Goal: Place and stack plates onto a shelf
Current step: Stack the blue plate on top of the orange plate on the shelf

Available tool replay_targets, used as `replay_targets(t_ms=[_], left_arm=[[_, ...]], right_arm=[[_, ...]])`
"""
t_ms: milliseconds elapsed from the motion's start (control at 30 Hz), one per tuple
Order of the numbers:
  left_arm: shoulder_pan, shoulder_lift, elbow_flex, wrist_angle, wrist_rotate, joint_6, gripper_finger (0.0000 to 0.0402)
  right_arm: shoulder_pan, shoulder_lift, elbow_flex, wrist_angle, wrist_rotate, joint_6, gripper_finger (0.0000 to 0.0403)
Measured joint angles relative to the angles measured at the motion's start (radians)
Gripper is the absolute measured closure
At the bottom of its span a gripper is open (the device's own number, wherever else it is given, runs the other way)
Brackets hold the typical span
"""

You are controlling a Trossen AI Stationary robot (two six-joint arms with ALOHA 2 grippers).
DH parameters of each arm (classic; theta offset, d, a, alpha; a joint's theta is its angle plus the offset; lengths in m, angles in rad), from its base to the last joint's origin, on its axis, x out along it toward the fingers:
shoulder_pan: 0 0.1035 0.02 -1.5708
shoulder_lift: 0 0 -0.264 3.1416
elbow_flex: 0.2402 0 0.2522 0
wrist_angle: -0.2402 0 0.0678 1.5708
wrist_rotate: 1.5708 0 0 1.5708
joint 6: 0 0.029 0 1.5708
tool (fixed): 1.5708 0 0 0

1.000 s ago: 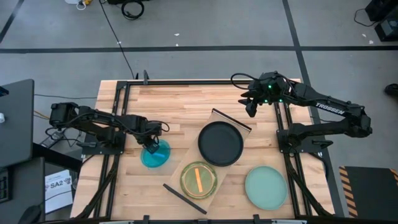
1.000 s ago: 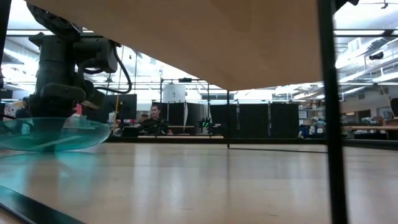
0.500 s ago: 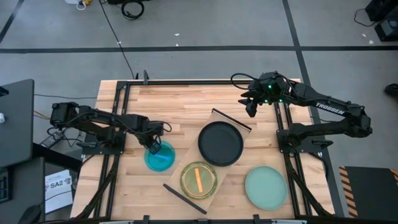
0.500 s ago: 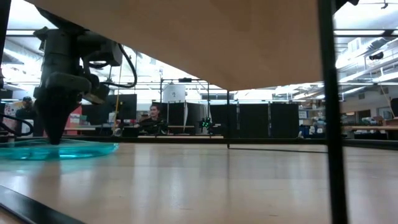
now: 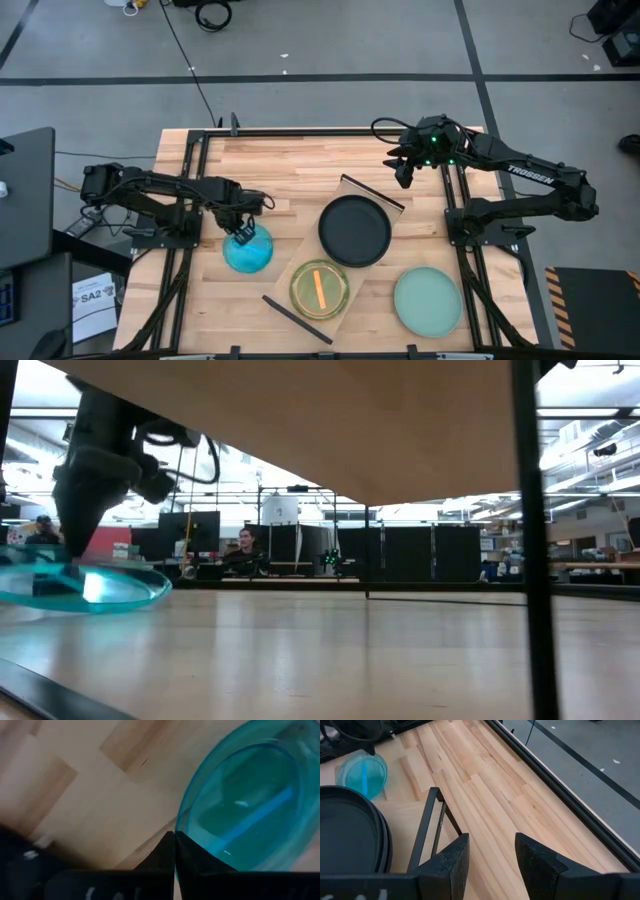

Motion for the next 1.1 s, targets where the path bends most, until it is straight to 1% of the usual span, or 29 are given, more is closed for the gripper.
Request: replay_targets(t_ms=[167, 400, 567, 900, 1100], left_arm=[[0.000, 0.000, 0.117, -0.150, -0.042, 0.025, 0.0396], [0.000, -0.001, 0.336, -0.392, -0.136, 0.025, 0.0396], [0.000, -0.001, 0.504, -0.497, -0.185, 0.025, 0.0397], [0.000, -0.001, 0.816, -0.515, -0.189, 0.022, 0.0397], [0.000, -0.001, 0.928, -0.449, -0.179, 0.012, 0.0397]], right_arm=[[0.000, 0.000, 0.000, 0.000, 0.000, 0.000, 0.0238], [0.000, 0.000, 0.000, 0.000, 0.000, 0.000, 0.0238], [0.000, 0.000, 0.000, 0.000, 0.000, 0.000, 0.0238], [0.000, 0.000, 0.000, 0.000, 0.000, 0.000, 0.0238], [0.000, 0.000, 0.000, 0.000, 0.000, 0.000, 0.0238]])
